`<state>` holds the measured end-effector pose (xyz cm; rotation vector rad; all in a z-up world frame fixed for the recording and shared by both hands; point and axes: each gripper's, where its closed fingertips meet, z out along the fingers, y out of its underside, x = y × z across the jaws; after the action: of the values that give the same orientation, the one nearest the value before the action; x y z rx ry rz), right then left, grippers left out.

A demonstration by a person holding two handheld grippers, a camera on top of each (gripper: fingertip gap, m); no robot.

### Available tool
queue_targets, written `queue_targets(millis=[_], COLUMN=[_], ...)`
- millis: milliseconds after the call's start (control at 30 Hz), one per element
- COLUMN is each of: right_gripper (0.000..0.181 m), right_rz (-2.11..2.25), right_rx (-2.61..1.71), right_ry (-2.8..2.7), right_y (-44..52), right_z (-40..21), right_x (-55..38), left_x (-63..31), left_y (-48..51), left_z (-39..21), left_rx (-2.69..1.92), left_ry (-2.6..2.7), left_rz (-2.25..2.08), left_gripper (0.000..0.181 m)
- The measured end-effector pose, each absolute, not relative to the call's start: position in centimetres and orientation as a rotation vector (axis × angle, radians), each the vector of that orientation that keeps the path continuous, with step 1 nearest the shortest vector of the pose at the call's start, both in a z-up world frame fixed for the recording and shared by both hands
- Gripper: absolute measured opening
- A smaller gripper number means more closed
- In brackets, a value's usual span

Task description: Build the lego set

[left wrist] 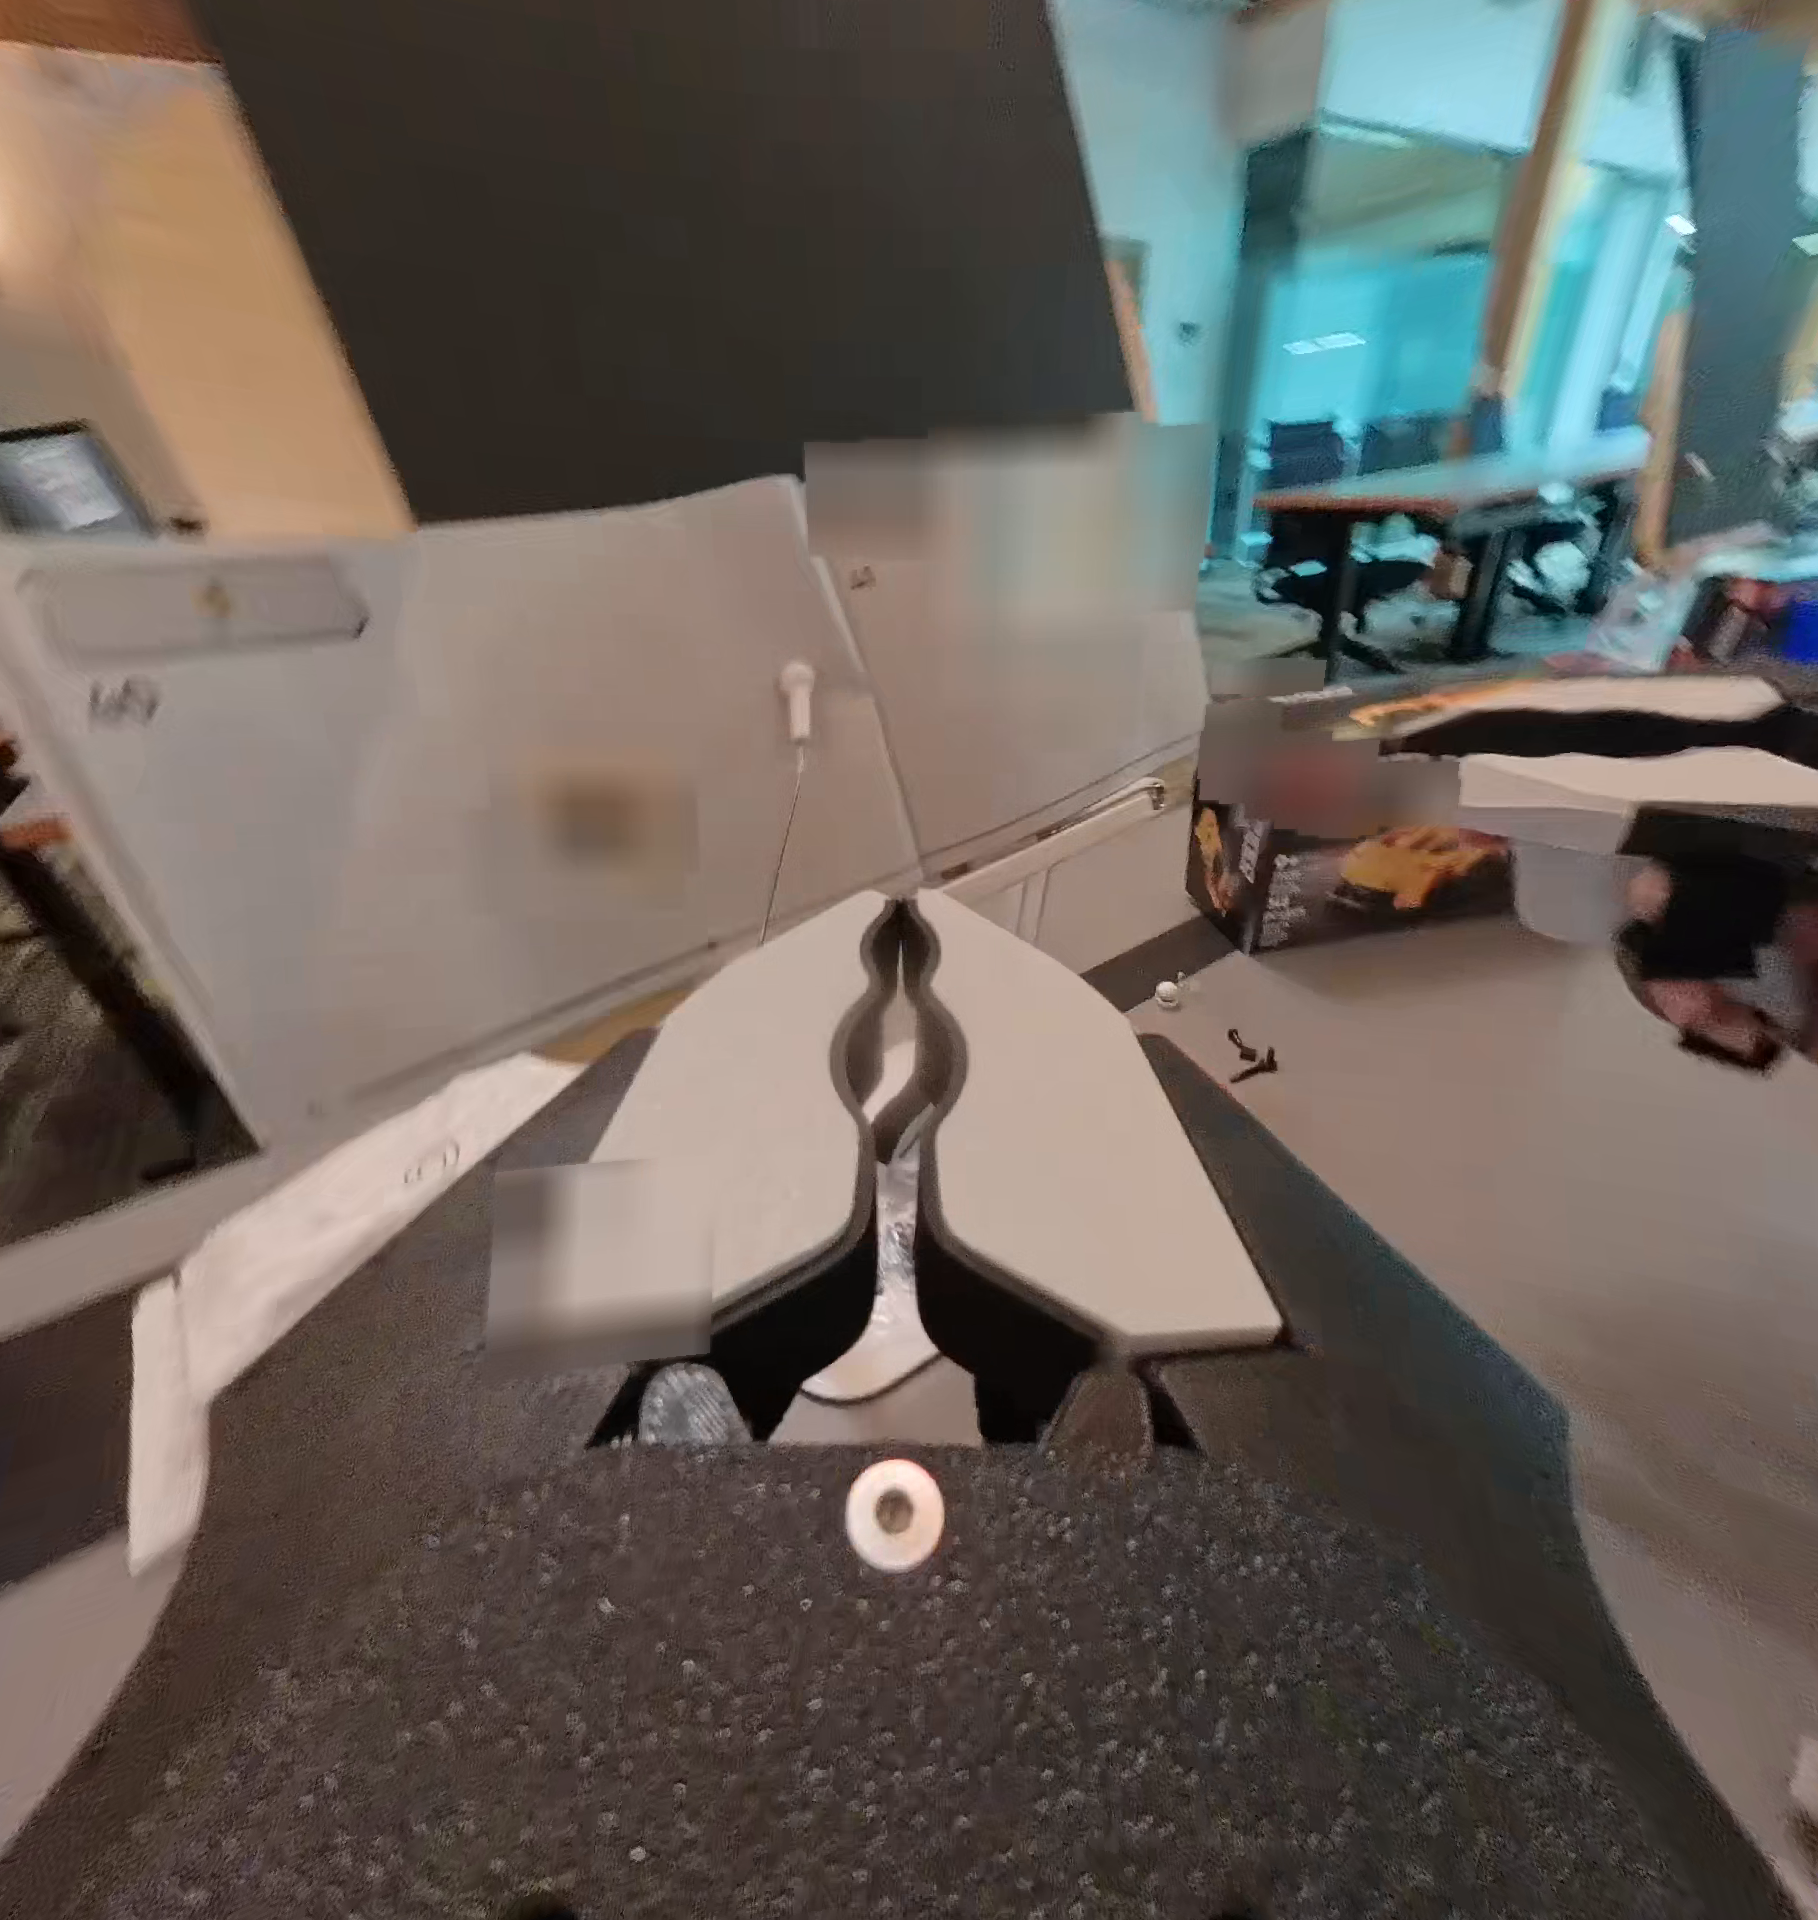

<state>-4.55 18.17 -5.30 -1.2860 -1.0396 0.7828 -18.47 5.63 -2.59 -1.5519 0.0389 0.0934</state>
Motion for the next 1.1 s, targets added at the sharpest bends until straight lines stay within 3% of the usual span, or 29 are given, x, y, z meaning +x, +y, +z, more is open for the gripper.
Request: queue_targets(millis=[133,267,467,1100], right_gripper=[0.000,0.000,0.000,0.000], right_rz=[0.790,0.820,0.726,0.695], right_rx=[-1.315,-1.295,-1.335,-1.384], right_ry=[-0.851,-0.822,-0.851,-0.876], right_y=[17.4,14.3,10.0,9.7], right_z=[-4.7,-3.1,-5.7,-10.1], right_x=[-1.2,0.7,3.4,4.5], left_x=[-17.4,-14.8,-12.2,-11.5], left_y=[4.1,2.5,-1.3,-3.5], left_z=[-4.0,-4.9,-8.2,-11.1], left_rx=[-1.522,-1.534,-1.574,-1.608], left_ry=[-0.127,-0.153,-0.177,-0.213], left_rz=[0.111,0.113,0.157,0.097], left_gripper=[0.000,0.000,0.000,0.000])
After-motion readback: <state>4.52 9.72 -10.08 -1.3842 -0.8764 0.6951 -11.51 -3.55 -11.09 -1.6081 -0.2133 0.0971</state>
